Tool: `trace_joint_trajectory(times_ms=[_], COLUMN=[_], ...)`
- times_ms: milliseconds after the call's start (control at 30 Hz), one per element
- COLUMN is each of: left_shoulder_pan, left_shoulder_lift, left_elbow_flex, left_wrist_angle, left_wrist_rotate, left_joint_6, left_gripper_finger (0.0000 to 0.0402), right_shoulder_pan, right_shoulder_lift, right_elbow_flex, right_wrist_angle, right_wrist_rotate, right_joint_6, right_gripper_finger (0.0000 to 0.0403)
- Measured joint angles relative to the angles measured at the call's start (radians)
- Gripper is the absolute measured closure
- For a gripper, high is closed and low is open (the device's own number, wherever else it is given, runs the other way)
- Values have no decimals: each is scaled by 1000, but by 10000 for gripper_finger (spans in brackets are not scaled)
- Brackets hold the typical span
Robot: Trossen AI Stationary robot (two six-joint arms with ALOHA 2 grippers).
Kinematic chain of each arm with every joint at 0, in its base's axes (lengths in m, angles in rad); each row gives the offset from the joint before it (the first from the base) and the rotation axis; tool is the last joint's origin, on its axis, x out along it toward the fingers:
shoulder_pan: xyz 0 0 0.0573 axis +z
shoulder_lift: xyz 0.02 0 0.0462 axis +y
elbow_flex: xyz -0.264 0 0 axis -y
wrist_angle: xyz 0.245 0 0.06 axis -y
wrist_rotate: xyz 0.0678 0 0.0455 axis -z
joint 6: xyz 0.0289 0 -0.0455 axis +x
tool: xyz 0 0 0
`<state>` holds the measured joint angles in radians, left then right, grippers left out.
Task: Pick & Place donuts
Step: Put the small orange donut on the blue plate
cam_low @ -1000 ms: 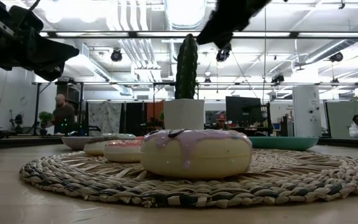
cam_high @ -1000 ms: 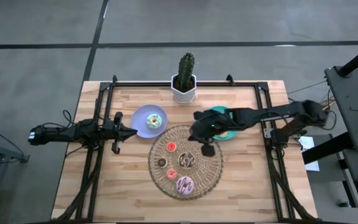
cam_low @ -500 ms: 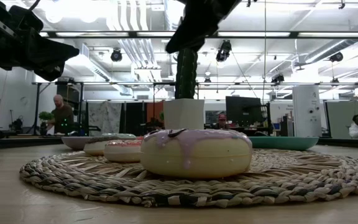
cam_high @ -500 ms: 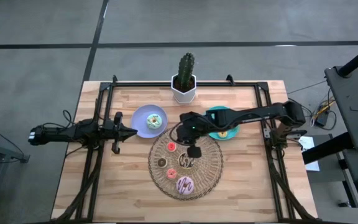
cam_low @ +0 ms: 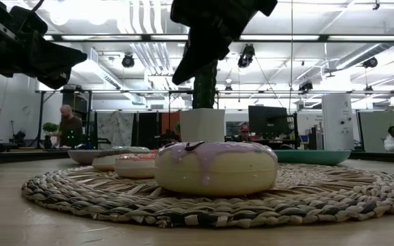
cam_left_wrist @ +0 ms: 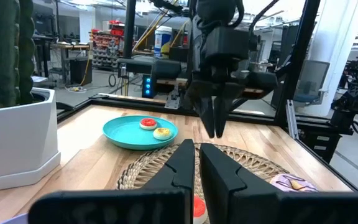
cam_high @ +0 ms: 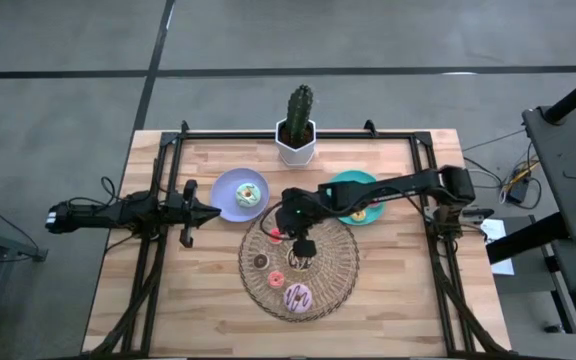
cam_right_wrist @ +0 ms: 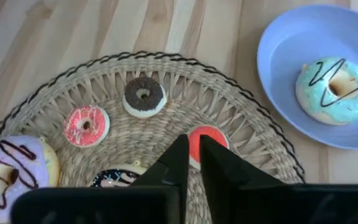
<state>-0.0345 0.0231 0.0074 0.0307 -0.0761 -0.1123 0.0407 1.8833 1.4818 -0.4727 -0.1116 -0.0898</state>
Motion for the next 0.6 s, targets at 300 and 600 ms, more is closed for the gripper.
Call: trace_joint_trajectory(times_ms=[300, 600], left_shoulder_pan=[0, 0], left_shoulder_lift=[0, 2], left_elbow_flex=[0, 0], left_wrist_angle=[0, 0], left_wrist_rotate=[0, 0], left_joint_6=[0, 0], left_gripper_finger=[402, 402], right_shoulder_pan=[0, 0], right_shoulder_lift=[33, 87], right_elbow_flex=[-1, -2], right_wrist_angle=[-11, 54], right_wrist_rotate=[-1, -1], right_joint_6=[10, 11], right_gripper_finger=[262, 181])
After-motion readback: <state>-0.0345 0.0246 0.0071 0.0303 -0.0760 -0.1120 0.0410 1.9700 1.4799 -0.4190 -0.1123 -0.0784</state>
